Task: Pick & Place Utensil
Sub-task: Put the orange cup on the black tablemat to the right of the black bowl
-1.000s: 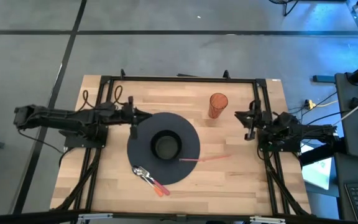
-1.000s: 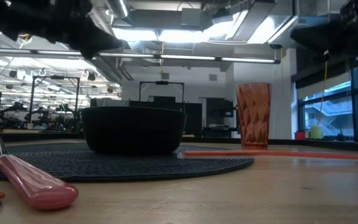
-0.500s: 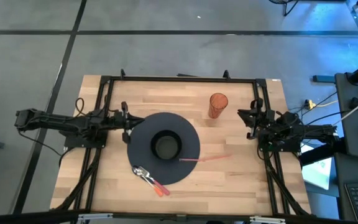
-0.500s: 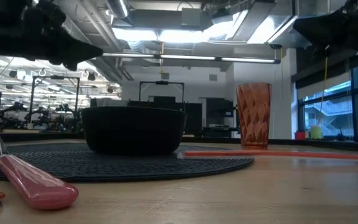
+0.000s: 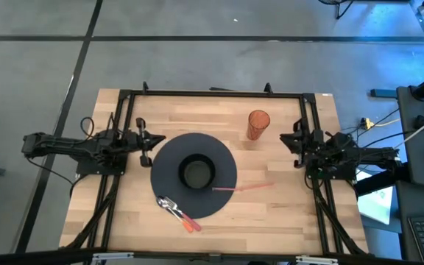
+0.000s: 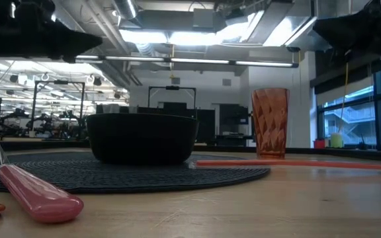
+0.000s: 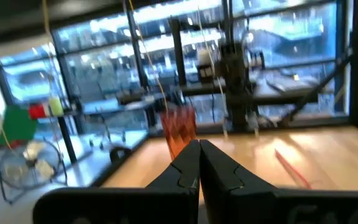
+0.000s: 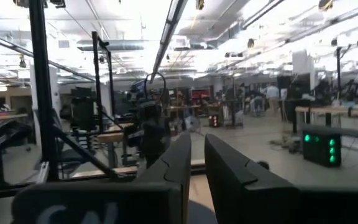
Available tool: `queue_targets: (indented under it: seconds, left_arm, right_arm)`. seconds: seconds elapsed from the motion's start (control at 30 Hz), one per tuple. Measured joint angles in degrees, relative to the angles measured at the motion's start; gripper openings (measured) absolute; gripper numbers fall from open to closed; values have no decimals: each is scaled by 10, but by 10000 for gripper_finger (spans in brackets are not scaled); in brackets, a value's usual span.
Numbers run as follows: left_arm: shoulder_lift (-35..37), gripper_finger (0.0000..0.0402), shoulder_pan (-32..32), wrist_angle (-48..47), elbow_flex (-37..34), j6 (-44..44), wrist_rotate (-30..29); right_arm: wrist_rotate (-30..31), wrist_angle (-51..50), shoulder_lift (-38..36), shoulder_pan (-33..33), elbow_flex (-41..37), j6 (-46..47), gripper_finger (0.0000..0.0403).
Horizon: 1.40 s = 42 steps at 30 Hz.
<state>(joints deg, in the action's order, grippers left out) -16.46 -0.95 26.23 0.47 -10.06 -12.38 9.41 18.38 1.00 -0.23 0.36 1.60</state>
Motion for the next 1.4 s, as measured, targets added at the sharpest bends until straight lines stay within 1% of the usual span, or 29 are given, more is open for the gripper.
queue_targets:
  seconds: [0.1,0.23,0.37,0.43,0.5,0.67,0.77,0.9,1.03,1.13,1.23,1.4]
  left_arm:
    - [0,2,0,0,0,5,-4]
    - [0,2,0,-24,0,34,-20]
    - [0,2,0,-23,0,38,-44]
    - [-1,2,0,-22,0,37,-45]
    - [0,2,0,-20,0,33,-45]
    - [-1,2,0,-20,0,33,-45]
    - [-1,2,0,-20,0,33,-45]
    - [-1,2,0,-20,0,33,-45]
    - [-1,1,0,-9,0,33,-45]
    - [-1,2,0,-1,0,35,-45]
    - [-1,5,0,-1,0,35,-45]
    - [-1,5,0,-1,0,35,-45]
  right_arm:
    - [-1,-24,0,0,0,-5,49]
    - [0,-41,0,0,0,5,45]
    - [21,-49,0,0,0,13,10]
    - [45,-51,0,0,1,9,6]
    - [67,-69,0,0,10,8,4]
    - [71,-123,4,0,42,22,4]
    - [71,-148,30,0,76,23,3]
    - [110,-218,114,0,150,21,2]
    - [127,-296,232,-1,254,20,2]
    - [125,-399,325,-7,355,19,2]
    - [136,-517,412,-18,462,23,4]
    - [125,-691,535,-47,630,19,37]
